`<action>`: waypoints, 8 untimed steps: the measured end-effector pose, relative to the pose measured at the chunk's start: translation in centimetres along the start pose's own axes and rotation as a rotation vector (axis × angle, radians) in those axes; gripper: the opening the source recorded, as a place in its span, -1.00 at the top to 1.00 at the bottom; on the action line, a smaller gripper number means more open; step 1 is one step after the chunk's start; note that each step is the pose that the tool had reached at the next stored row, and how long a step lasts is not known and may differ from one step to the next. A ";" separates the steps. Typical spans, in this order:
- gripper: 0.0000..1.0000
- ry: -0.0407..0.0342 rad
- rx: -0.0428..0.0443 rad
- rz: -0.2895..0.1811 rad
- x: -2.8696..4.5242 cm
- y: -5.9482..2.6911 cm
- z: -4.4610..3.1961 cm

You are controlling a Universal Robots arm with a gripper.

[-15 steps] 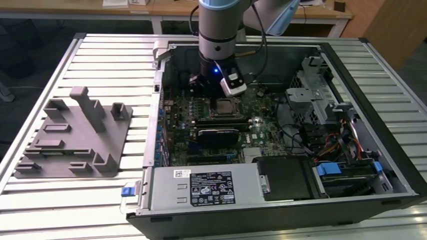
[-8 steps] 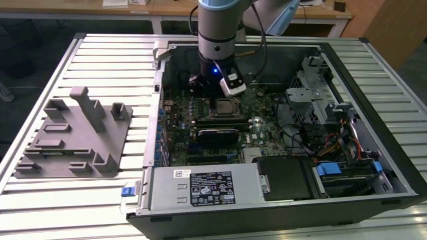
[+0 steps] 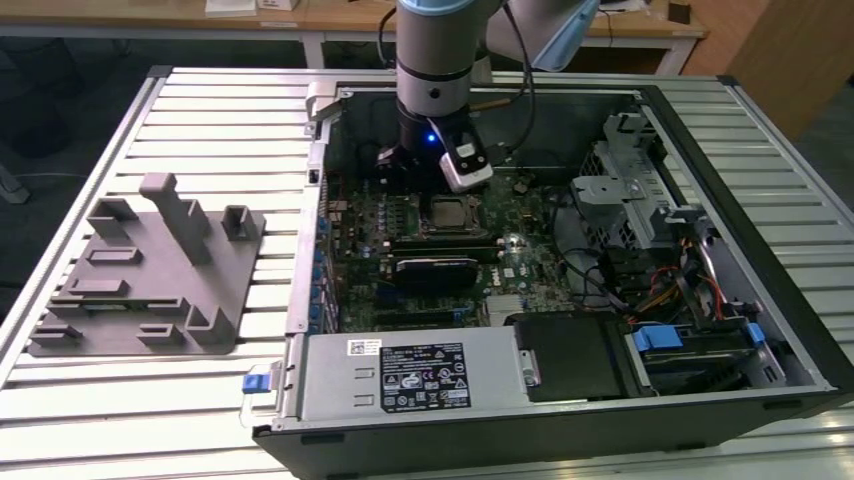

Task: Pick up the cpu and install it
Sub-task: 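Close the cpu cover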

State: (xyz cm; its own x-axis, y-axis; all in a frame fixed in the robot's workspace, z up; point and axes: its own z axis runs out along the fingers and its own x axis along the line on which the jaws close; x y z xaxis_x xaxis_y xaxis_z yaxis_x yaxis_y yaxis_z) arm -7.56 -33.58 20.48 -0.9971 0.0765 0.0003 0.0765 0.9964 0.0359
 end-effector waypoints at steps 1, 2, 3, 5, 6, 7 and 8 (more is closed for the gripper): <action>0.79 0.0000 -0.0001 0.000 0.00 0.01 -0.13; 0.79 -0.0001 -0.0001 0.000 0.00 0.01 -0.27; 0.79 0.0000 -0.0001 0.000 0.00 0.01 -0.42; 0.79 0.0001 0.0001 0.000 0.00 0.03 -0.74; 0.79 0.0000 0.0000 0.000 0.00 0.03 -0.92; 0.79 0.0000 0.0000 0.000 0.00 0.04 -1.09; 0.79 0.0000 0.0000 0.000 0.00 0.04 -1.25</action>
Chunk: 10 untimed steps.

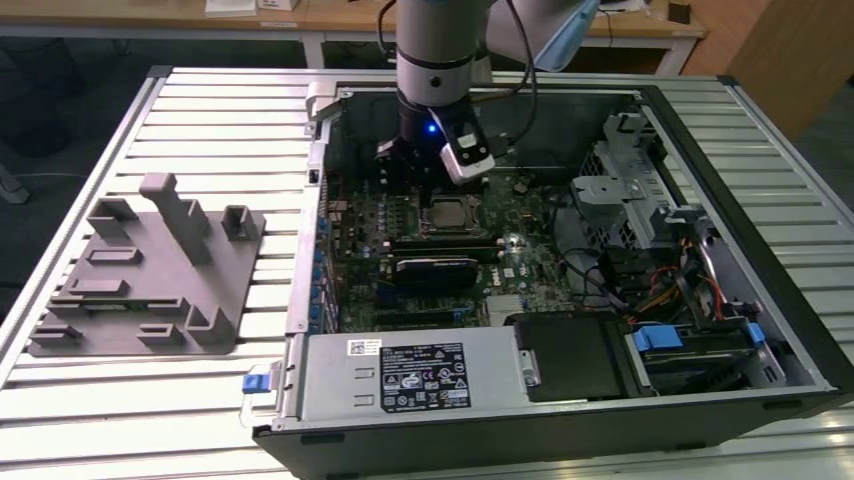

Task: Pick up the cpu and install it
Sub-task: 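Close the cpu cover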

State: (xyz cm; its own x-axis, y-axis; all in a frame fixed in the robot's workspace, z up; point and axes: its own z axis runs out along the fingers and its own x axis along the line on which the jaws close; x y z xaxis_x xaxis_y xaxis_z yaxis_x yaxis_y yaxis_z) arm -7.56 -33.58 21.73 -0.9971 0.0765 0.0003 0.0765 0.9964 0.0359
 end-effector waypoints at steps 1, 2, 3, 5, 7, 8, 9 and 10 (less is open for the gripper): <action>0.79 0.0000 0.0000 0.000 0.00 0.01 -0.15; 0.79 0.0000 0.0000 0.000 0.00 0.01 -0.30; 0.79 0.0000 0.0000 0.000 -0.01 0.02 -0.42; 0.79 0.0000 0.0000 0.000 -0.03 0.02 -0.60; 0.79 -0.0001 0.0000 0.000 -0.10 0.04 -0.66; 0.79 -0.0001 0.0002 0.000 -0.17 0.04 -0.67; 0.79 -0.0001 0.0005 0.001 -0.26 0.04 -0.68; 0.79 -0.0001 0.0007 0.001 -0.38 0.03 -0.68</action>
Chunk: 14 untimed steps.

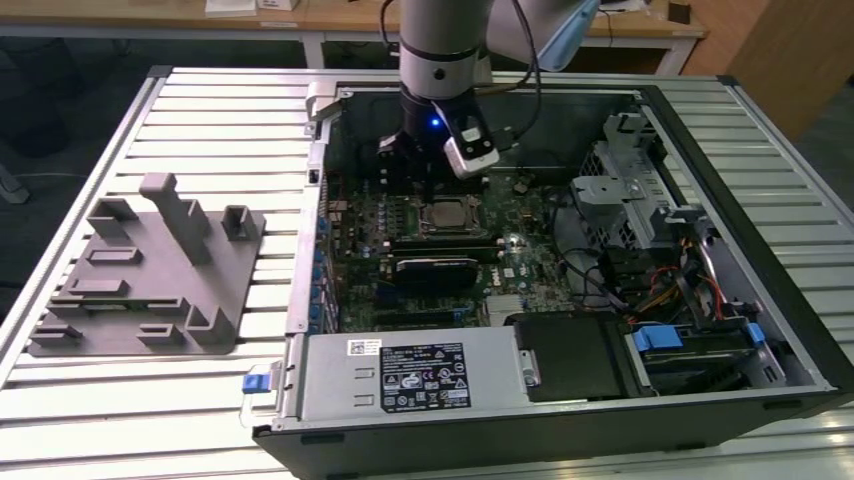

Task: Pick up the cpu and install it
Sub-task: 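Close the cpu cover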

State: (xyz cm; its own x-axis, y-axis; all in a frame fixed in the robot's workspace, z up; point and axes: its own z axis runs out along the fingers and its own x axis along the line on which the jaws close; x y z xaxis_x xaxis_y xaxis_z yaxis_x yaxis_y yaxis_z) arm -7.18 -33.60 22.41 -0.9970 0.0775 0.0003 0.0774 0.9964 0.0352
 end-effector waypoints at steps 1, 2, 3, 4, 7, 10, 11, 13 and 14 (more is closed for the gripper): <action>0.79 0.0000 0.0001 0.000 -0.12 0.00 0.00; 0.79 -0.0001 0.0001 0.001 -0.24 -0.01 0.00; 0.79 -0.0001 0.0002 0.001 -0.37 -0.02 0.00; 0.79 -0.0001 0.0001 0.001 -0.49 -0.03 0.00; 0.79 -0.0001 0.0001 0.002 -0.91 -0.07 0.00; 0.79 -0.0001 0.0002 0.002 -1.37 -0.13 -0.01; 0.79 -0.0001 0.0001 0.002 -1.53 -0.16 0.00; 0.79 -0.0002 0.0000 0.002 -1.79 -0.23 -0.01; 0.79 -0.0001 0.0001 0.002 -1.92 -0.26 -0.01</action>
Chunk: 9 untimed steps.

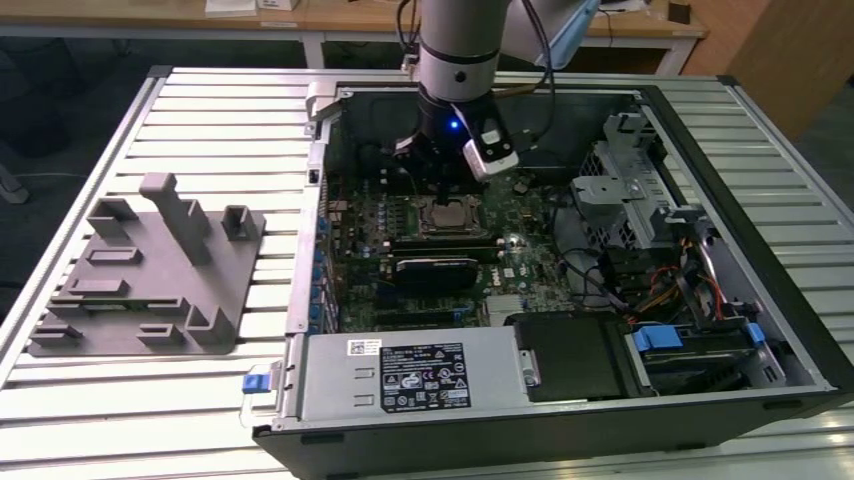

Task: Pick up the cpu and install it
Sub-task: 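Close the cpu cover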

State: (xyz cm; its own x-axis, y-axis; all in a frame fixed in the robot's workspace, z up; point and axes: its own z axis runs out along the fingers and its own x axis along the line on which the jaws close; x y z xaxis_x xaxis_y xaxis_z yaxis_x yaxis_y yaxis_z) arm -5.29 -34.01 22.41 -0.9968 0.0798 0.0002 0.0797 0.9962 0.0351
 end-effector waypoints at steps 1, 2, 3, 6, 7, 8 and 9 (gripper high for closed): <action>0.79 0.0000 0.0001 0.000 -0.13 -0.03 0.00; 0.79 0.0000 0.0001 0.000 -0.25 -0.07 -0.01; 0.79 0.0000 0.0001 0.000 -0.37 -0.12 -0.01; 0.79 0.0000 0.0000 0.001 -0.69 -0.31 -0.01; 0.79 0.0000 0.0001 0.001 -0.78 -0.38 -0.01; 0.79 0.0000 0.0001 0.001 -0.86 -0.47 -0.02; 0.79 0.0000 0.0001 0.001 -0.93 -0.54 -0.02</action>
State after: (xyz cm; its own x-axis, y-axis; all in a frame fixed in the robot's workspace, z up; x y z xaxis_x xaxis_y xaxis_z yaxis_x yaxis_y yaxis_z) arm -4.40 -34.63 22.41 -0.9967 0.0807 0.0002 0.0807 0.9961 0.0351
